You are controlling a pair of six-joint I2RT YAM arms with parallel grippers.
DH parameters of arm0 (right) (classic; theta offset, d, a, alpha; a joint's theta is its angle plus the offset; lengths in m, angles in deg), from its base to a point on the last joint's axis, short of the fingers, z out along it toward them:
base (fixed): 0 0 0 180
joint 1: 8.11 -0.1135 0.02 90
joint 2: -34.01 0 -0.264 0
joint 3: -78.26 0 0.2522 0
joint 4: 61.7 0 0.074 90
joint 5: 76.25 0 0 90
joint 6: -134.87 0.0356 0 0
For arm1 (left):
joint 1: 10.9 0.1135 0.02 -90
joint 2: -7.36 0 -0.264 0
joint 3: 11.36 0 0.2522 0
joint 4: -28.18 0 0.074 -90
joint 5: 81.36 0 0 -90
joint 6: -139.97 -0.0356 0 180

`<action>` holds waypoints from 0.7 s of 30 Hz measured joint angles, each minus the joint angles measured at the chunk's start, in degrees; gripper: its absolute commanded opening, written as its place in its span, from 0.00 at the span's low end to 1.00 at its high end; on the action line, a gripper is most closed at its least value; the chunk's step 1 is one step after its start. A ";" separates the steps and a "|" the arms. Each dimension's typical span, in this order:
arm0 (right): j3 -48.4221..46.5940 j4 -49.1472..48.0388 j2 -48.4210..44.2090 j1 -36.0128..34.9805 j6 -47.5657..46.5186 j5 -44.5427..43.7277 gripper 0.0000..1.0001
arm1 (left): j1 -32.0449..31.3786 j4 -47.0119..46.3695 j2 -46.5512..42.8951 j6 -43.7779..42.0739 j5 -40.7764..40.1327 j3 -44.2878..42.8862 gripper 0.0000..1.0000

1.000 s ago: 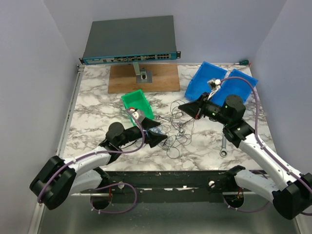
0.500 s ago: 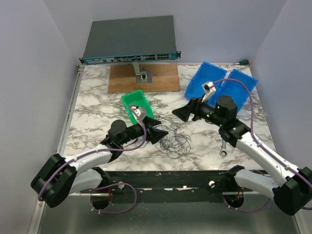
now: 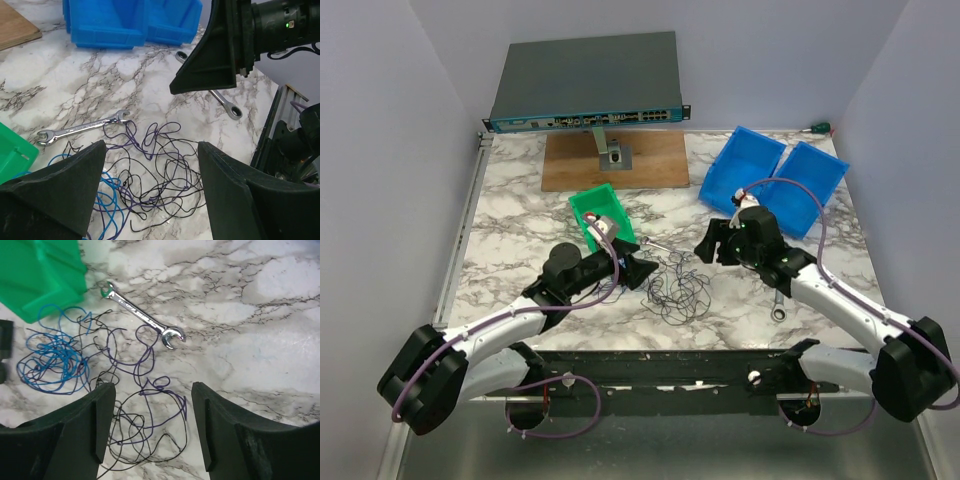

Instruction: Untangle the cables

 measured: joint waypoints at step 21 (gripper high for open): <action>-8.28 -4.72 27.08 -7.63 -0.96 0.04 0.50 | 0.00 3.87 -0.63 -1.51 -0.72 -0.83 0.75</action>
